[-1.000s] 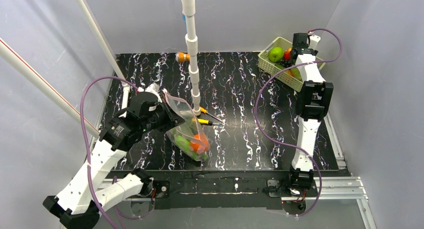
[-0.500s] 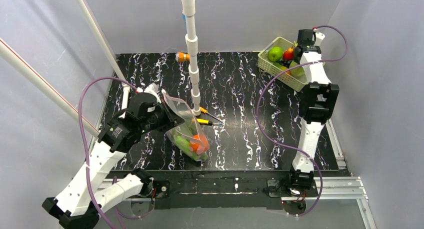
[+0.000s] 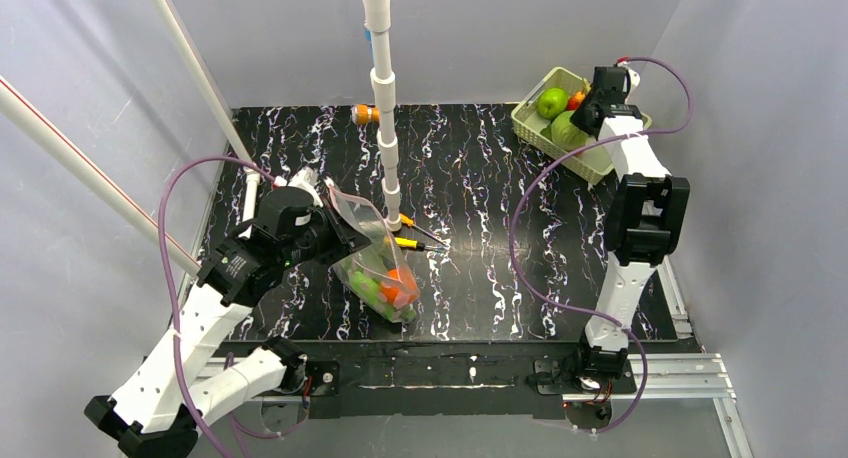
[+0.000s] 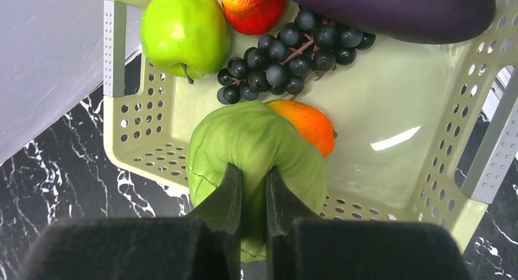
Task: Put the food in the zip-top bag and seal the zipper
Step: Pick up the fake vegetable from the bin, then move the bin to the center of the board.
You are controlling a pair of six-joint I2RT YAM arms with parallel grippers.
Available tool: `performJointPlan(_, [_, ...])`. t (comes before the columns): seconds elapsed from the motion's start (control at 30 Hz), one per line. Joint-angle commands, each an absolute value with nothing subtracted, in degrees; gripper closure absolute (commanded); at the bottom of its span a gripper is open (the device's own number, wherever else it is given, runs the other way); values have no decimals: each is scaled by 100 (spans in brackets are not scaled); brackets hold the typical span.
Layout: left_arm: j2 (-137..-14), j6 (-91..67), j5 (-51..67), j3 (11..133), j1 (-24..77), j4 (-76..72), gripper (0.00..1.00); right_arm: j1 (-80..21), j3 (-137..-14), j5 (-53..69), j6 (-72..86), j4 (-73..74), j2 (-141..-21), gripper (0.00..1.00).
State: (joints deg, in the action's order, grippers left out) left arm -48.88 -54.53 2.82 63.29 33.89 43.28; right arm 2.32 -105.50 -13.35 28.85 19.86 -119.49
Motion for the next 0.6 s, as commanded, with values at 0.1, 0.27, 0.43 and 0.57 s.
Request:
performJointPlan(0.1, [-4780, -5558, 435, 6178, 3384, 4109, 100, 193, -10308, -773, 3012, 1537, -11654, 99])
performJointPlan(0.27, [-4968, -5478, 454, 6271, 3384, 4060, 100, 152, -9997, -226, 3259, 1544, -11434, 99])
performJointPlan(0.43, [-5085, -5447, 371, 6321, 3384, 4109, 100, 25, -9004, 151, 3507, 803, -10750, 99])
performJointPlan(0.57, [-4976, -5509, 403, 6245, 3384, 4066, 100, 18, -9553, -532, 3168, 1421, -10995, 99])
